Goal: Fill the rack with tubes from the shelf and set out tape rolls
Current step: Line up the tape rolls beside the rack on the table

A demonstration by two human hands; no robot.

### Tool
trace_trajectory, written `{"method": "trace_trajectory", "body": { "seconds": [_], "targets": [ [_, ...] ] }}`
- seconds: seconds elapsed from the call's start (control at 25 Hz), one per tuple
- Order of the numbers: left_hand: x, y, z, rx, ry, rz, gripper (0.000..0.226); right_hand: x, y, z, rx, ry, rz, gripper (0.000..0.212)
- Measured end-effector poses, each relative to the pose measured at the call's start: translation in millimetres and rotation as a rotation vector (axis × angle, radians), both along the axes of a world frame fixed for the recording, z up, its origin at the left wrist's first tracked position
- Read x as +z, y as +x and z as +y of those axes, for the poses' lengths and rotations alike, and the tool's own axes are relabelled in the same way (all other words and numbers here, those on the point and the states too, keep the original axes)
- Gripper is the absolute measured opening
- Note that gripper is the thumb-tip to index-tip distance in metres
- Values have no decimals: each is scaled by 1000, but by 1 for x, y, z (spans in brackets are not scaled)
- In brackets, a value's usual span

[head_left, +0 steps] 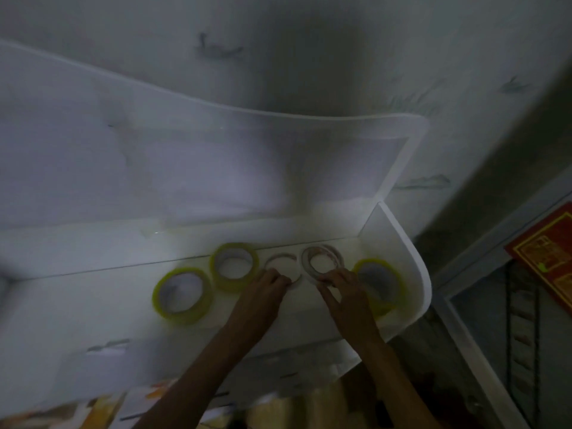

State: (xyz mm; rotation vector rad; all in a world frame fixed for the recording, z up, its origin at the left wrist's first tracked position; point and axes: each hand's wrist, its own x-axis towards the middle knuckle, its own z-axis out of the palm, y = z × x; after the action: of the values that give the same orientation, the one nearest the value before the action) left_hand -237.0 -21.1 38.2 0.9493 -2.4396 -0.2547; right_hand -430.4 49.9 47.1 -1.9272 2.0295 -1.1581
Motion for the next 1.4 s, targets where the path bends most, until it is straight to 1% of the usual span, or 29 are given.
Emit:
{"method": "trace_trajectory", "body": {
  "seconds": [0.08, 0.2, 0.28, 0.4, 0.56, 0.8, 1.0, 1.12, 1.32, 1.4],
  "targets": [
    [17, 6, 11, 49, -20, 66, 17, 9, -2, -1, 45, -35, -6, 24],
    [40, 28, 29, 183, -32, 182, 18, 18, -1, -2, 117, -77, -31, 23],
    [50, 50, 44, 280, -40, 224, 18, 21, 6, -4, 175, -99, -43, 22],
    [59, 91, 72, 449, -60, 243, 19, 27, 29, -8, 297, -101, -62, 18],
    [72, 149, 112, 658, -110, 220, 23, 44, 92, -13, 489, -96, -81, 20],
    [87, 252, 179, 930, -186, 203, 17, 68, 217, -7, 786, -113, -80, 20],
    [99, 361, 248, 1096, -237, 219, 14, 78, 350, 26, 980, -83, -108, 18],
    [101, 435, 291, 1203, -245, 211, 25, 85, 438, 57, 1071, -127, -125, 21],
    [96, 553, 342, 1258, -262, 173, 22, 82, 573, 99, 1194, -193, -74, 18],
    [96, 589, 351, 1274, -253, 183, 21, 77, 613, 106, 1217, -175, -76, 17]
  ]
}}
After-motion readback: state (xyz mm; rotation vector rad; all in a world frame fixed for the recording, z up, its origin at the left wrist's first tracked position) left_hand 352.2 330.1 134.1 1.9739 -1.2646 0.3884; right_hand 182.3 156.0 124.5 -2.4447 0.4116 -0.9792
